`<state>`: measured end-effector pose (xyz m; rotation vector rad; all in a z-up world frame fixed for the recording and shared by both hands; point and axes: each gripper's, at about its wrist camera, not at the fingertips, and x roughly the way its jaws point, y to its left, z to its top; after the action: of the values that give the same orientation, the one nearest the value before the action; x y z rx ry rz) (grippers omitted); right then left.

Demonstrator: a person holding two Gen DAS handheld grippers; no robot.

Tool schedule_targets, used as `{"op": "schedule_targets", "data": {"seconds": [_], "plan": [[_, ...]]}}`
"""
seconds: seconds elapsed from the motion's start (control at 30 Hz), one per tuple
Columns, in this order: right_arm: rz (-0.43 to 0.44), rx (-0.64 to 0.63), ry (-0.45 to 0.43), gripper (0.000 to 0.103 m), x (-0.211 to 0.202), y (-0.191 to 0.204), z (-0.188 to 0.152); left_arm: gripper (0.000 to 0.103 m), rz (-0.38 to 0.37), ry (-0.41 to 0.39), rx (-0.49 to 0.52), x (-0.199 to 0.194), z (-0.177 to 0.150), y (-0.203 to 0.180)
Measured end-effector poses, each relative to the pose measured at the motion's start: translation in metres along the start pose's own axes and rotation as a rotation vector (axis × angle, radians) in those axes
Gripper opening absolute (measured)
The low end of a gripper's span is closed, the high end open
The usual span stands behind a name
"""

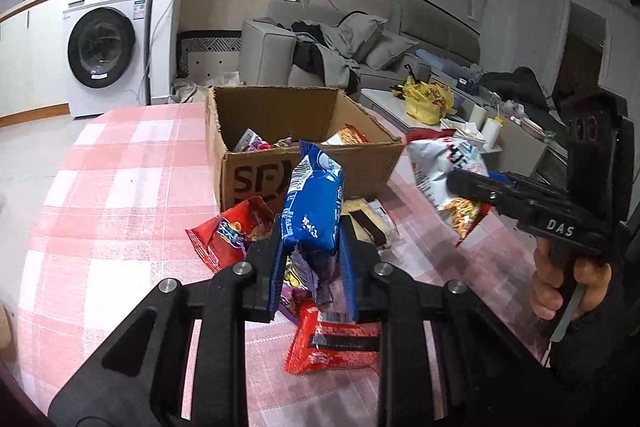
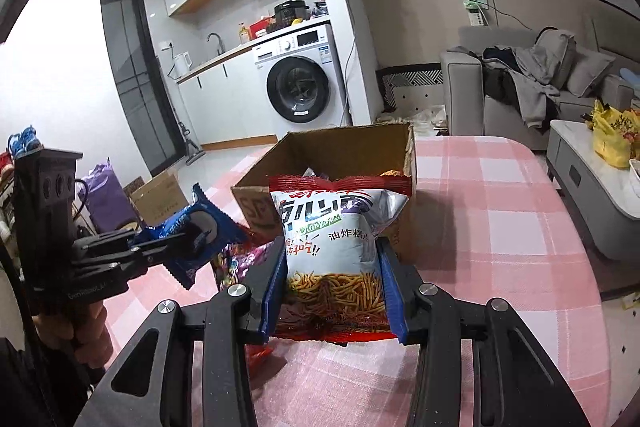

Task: Organize snacks
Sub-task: 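Lift both held bags and carry them over the cardboard box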

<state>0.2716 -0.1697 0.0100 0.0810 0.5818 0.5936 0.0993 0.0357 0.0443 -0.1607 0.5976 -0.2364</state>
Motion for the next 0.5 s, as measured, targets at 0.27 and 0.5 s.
{"op": "schedule_targets", "data": {"seconds": [0.27,0.5], "plan": [[0.006,0.017,-0.003,0.043,0.003,-0.001,0.018,0.021,0.012,-0.016,0.002,0.000,0.022,-0.001],[0.011,0.017,-0.008,0.043,0.012,0.003,0.041,0.021,0.027,-0.052,-0.018,0.002,0.052,0.002]]}}
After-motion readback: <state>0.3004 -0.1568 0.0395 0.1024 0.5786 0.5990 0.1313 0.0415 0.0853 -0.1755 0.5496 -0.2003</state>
